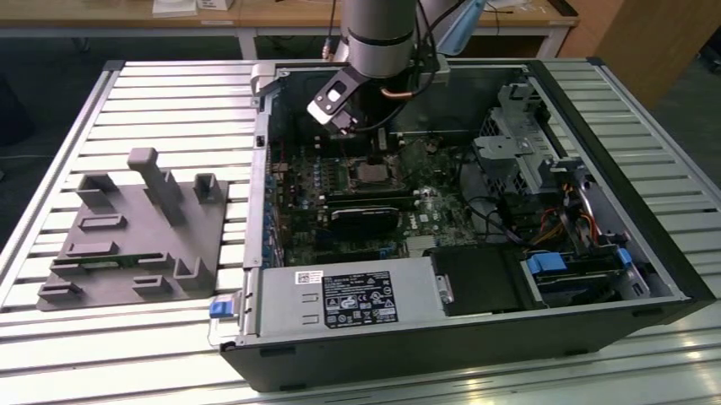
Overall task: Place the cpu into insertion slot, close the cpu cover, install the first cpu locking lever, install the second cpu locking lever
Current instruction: 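Place the cpu into insertion slot, then close the cpu cover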
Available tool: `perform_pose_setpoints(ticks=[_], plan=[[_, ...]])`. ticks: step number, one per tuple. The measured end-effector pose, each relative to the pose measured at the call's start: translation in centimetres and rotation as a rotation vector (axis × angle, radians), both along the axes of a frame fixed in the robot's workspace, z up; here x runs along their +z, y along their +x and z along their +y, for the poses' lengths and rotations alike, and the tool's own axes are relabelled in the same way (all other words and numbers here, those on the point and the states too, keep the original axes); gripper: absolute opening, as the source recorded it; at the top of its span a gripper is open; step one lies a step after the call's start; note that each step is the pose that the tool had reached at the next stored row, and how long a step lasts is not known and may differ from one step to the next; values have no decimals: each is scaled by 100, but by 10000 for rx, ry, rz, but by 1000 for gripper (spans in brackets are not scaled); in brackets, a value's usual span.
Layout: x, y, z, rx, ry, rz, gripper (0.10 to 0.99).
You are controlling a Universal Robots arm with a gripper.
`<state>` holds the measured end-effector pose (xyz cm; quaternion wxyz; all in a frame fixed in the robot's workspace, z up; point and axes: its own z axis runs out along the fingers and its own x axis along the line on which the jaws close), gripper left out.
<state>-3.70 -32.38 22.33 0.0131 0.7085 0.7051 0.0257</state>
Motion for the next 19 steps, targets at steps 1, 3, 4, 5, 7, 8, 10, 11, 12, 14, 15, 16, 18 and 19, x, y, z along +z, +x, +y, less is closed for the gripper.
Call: perform_pose_setpoints(ticks=[1,3,4,5,7,8,10,11,12,14,15,16,18,19], plan=[[29,0,0,0,-1,-4,106],[85,-1,0,-2,0,-18,106],[112,-1,0,-1,-1,-24,106],[140,0,0,-1,0,-32,106],[194,-1,0,-2,0,-48,106],[220,-1,0,-1,0,-57,106],[272,-1,0,-2,-1,-76,106],[295,-1,0,-2,0,-87,106],[310,-1,0,-2,-1,-95,106],[325,-1,0,-2,0,-111,106],[325,-1,0,-1,1,-114,106],[324,0,0,-1,2,-115,106],[325,-1,0,-1,0,-120,106],[325,-1,0,-1,0,-120,106]])
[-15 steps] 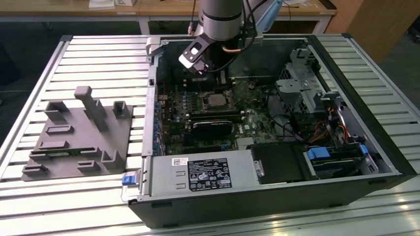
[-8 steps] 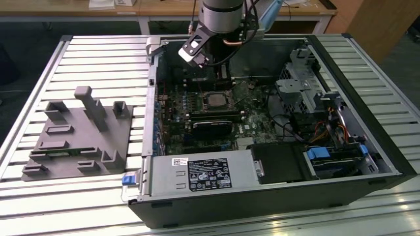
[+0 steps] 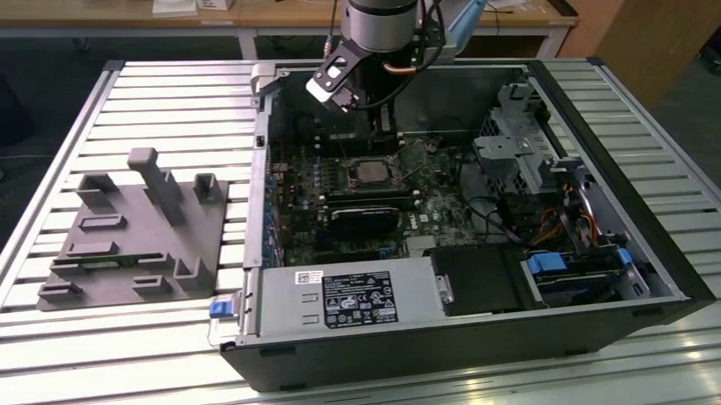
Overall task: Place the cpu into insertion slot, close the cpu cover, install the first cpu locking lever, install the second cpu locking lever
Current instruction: 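Close the cpu cover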
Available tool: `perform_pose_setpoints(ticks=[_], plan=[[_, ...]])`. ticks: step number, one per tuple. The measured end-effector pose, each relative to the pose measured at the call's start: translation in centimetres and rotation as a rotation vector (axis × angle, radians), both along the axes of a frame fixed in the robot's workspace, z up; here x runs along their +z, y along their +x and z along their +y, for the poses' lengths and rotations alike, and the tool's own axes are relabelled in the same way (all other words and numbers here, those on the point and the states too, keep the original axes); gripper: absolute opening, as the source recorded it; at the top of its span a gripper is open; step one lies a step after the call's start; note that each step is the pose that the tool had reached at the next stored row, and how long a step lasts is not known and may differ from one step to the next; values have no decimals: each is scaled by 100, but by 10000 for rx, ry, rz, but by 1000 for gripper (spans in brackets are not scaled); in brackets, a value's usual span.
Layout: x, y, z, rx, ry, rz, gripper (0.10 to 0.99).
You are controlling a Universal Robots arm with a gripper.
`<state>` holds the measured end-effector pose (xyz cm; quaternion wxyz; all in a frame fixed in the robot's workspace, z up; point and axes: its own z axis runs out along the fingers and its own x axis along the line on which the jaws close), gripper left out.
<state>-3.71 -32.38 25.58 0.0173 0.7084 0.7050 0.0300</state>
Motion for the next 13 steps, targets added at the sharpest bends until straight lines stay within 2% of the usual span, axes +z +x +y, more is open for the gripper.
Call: perform_pose_setpoints(ticks=[8,13], plan=[[0,0,0,-1,0,-4,106],[29,0,0,-1,1,-5,106]])
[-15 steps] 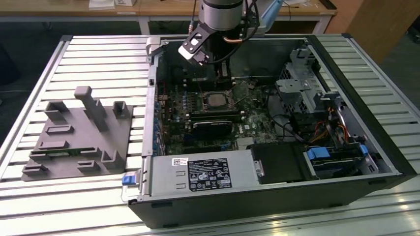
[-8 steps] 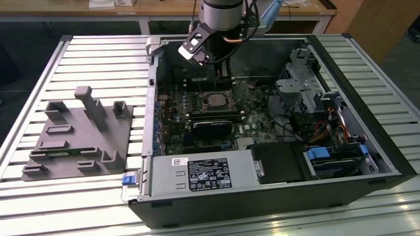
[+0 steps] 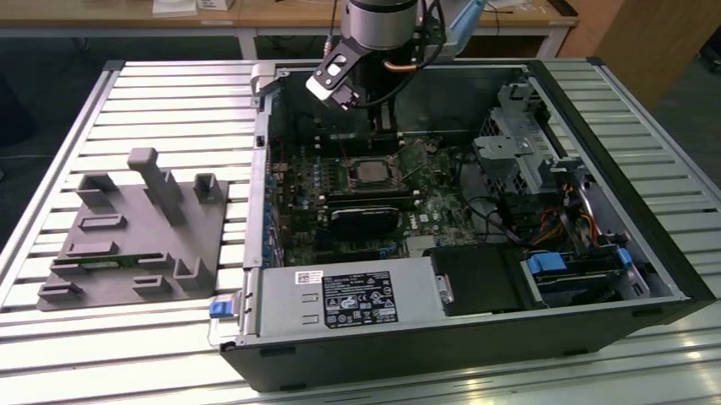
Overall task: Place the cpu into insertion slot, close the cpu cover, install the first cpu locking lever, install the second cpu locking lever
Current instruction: 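Close the cpu cover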
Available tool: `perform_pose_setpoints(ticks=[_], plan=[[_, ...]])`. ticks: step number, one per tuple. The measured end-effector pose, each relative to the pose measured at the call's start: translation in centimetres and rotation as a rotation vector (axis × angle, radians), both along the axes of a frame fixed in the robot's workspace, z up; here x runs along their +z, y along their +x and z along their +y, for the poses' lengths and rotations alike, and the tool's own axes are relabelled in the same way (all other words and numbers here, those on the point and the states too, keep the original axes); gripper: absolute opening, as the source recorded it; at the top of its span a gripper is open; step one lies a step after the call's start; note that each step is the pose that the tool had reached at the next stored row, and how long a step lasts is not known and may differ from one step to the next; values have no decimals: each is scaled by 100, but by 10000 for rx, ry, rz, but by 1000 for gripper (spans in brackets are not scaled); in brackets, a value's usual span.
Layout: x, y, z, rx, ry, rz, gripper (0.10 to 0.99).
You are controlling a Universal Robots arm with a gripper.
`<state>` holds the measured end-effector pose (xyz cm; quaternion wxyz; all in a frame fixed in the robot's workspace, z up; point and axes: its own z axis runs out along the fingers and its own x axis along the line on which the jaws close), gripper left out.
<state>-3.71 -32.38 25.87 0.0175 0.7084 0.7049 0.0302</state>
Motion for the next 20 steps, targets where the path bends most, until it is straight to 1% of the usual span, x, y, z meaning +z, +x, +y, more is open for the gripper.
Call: perform_pose_setpoints(ticks=[5,8,12,20], plan=[[3,6,0,1,-2,2,106],[2,52,0,0,-2,1,106],[2,155,0,0,-1,0,106],[2,396,0,0,-2,1,106]])
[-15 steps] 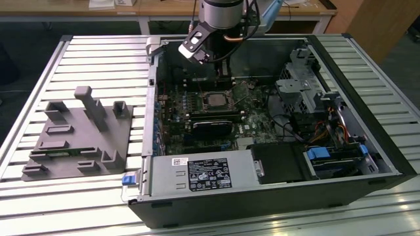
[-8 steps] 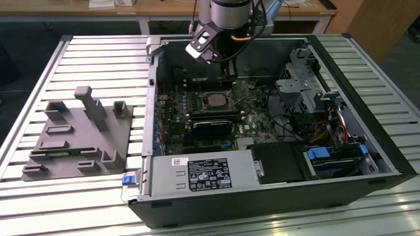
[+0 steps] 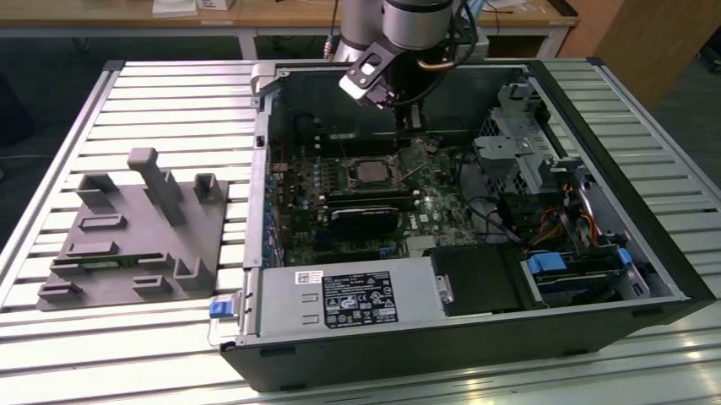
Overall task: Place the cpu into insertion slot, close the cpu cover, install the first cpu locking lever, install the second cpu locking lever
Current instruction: 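Close the cpu cover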
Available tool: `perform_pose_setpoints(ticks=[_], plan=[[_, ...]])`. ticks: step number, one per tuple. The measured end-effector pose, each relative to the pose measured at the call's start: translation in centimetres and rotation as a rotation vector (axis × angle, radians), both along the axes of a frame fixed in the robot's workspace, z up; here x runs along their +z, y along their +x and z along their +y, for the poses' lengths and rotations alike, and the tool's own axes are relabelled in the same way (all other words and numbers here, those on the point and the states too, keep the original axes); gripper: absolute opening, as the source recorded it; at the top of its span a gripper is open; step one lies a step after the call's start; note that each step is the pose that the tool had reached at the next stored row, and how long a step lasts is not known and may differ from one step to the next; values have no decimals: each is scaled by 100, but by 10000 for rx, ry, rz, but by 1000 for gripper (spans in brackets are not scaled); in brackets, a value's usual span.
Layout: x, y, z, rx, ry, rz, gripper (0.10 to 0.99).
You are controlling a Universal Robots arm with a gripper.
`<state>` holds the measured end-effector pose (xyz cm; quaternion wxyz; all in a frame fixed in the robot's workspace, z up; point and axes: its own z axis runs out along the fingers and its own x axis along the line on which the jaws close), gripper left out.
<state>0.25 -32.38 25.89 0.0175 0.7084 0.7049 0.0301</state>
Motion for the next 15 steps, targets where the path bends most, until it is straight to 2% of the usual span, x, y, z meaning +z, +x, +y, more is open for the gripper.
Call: perform_pose_setpoints(ticks=[8,15], plan=[[-1,232,0,1,2,-1,106],[-2,398,2,0,1,2,106]])
